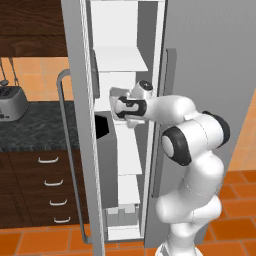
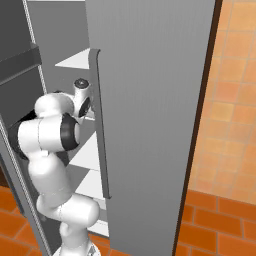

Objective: Take the meat container that has the fish and place it on the second highest rack of the freezer. Then take the vegetable container that has the tomato and bell pepper and place it on the highest rack of the freezer.

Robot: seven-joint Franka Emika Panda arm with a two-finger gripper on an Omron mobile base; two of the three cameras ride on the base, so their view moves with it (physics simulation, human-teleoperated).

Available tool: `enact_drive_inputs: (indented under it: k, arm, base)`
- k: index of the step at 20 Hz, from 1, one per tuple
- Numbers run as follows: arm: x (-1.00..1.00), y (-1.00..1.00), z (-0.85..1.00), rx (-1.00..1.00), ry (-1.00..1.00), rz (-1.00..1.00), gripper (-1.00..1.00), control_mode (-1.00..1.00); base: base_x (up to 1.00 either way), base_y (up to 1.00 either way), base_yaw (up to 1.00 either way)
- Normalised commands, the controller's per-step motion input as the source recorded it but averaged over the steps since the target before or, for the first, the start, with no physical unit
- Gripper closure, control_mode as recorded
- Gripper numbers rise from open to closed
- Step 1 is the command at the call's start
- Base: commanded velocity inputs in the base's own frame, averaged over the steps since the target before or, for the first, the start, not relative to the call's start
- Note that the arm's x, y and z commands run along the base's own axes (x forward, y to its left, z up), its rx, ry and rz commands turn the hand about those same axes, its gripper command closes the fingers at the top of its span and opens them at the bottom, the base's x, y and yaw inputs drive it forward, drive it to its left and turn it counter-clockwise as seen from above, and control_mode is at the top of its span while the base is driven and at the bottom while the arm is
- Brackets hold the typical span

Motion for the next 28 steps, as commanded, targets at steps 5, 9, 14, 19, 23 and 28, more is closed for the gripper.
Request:
enact_drive_inputs:
  k: [5,9,14,19,23,28]
  arm:
    - [0.81,0.01,-0.23,-0.01,0.03,0.0,1.0,-1.0]
    - [0.65,0.02,-0.24,-0.04,0.02,0.0,1.0,-1.0]
    - [0.48,0.06,-0.21,-0.05,0.0,0.0,-1.0,-1.0]
    - [-0.2,0.0,0.23,0.0,-0.01,0.0,-1.0,-1.0]
    - [-0.79,-0.02,0.47,0.0,-0.01,0.03,-1.0,-1.0]
    - [-1.0,-0.1,-0.06,0.0,-0.05,0.08,-1.0,-1.0]
  base:
    - [0.0,0.0,0.0]
    - [0.0,0.0,0.0]
    - [0.0,0.0,0.0]
    - [0.0,0.0,0.0]
    - [0.0,0.0,0.0]
    - [0.0,0.0,0.0]
